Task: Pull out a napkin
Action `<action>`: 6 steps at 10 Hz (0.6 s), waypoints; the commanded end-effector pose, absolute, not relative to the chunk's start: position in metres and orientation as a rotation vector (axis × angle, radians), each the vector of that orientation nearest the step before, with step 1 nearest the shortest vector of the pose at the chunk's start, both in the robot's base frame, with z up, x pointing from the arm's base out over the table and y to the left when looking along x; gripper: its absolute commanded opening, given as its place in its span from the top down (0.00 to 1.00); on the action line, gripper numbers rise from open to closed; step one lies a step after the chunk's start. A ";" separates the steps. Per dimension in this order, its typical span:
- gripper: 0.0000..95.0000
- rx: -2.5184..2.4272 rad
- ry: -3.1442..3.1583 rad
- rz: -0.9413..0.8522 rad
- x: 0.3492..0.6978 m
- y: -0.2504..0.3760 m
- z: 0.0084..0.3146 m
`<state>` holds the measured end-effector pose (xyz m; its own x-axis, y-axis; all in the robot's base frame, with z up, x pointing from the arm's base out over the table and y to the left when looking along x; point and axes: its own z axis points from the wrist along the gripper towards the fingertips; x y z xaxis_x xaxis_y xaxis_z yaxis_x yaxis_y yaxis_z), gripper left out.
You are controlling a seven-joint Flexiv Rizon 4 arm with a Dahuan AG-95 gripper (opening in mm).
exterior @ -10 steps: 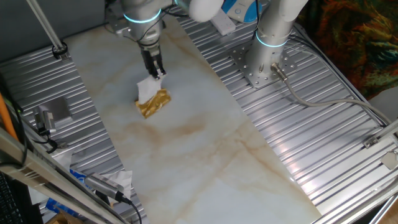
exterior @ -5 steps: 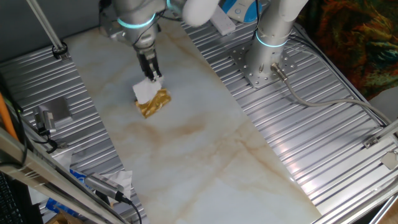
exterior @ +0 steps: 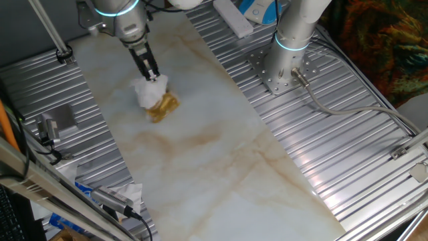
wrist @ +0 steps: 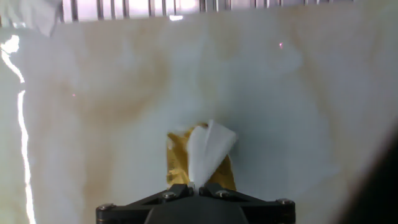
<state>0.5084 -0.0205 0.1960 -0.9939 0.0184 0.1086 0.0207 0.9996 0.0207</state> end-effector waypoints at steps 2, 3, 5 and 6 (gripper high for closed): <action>1.00 0.042 -3.156 -0.017 0.471 -0.040 0.108; 1.00 0.045 -3.148 -0.014 0.472 -0.042 0.102; 1.00 0.041 -3.139 -0.004 0.471 -0.041 0.105; 1.00 0.026 -3.141 -0.003 0.470 -0.038 0.113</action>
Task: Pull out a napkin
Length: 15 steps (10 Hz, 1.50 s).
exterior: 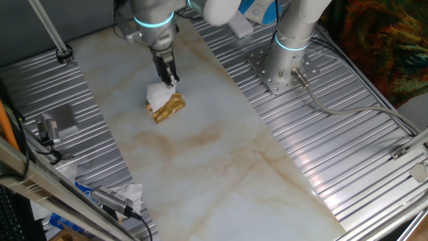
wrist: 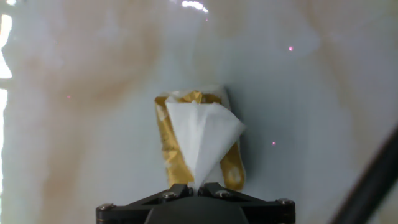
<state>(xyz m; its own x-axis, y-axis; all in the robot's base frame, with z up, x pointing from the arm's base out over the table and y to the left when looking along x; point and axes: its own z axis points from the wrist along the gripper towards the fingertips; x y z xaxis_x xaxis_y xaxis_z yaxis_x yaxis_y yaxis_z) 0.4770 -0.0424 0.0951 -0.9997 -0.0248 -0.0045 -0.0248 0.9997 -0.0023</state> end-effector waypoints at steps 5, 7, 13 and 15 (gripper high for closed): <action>1.00 -0.002 3.182 0.000 0.489 -0.028 0.171; 1.00 -0.019 3.180 0.004 0.488 -0.031 0.177; 1.00 0.000 3.226 0.015 0.501 -0.037 0.235; 1.00 0.005 3.227 0.024 0.503 -0.038 0.235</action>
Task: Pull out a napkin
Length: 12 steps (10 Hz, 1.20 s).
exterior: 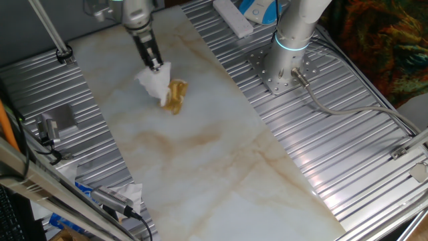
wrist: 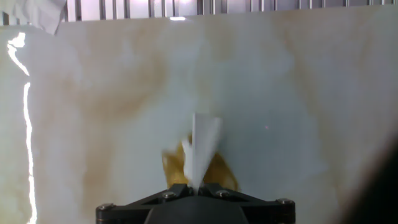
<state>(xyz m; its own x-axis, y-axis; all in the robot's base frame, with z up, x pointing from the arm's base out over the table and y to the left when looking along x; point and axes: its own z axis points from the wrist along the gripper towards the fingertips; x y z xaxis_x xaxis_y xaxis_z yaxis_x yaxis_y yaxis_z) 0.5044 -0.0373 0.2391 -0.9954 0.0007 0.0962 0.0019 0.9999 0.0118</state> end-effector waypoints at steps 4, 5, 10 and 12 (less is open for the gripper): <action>1.00 0.232 -3.042 0.124 0.507 -0.045 0.232; 1.00 0.119 -3.053 0.024 0.508 -0.046 0.235; 1.00 0.070 -3.051 -0.009 0.510 -0.047 0.224; 1.00 0.082 -3.042 -0.011 0.516 -0.049 0.237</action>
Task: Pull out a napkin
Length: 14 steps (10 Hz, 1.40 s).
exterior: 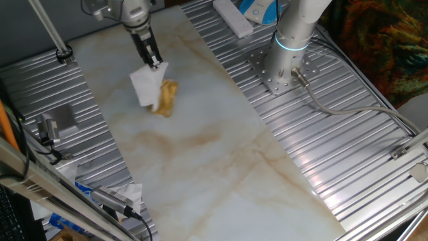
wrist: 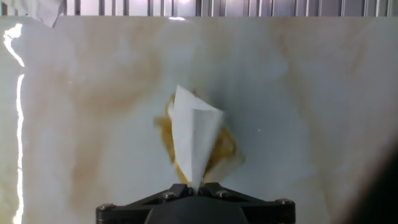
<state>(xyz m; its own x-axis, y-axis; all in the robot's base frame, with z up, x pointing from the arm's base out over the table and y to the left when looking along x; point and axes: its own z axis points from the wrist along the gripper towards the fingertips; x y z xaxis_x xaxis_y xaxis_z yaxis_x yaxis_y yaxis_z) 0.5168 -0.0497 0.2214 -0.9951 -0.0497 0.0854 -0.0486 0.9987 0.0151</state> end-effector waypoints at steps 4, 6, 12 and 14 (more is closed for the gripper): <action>1.00 0.061 -3.028 -0.015 0.527 -0.047 0.248; 1.00 0.164 -3.035 -0.005 0.516 -0.069 0.238; 1.00 0.050 -3.049 -0.004 0.524 -0.020 0.243; 1.00 0.003 -3.047 0.027 0.533 -0.001 0.240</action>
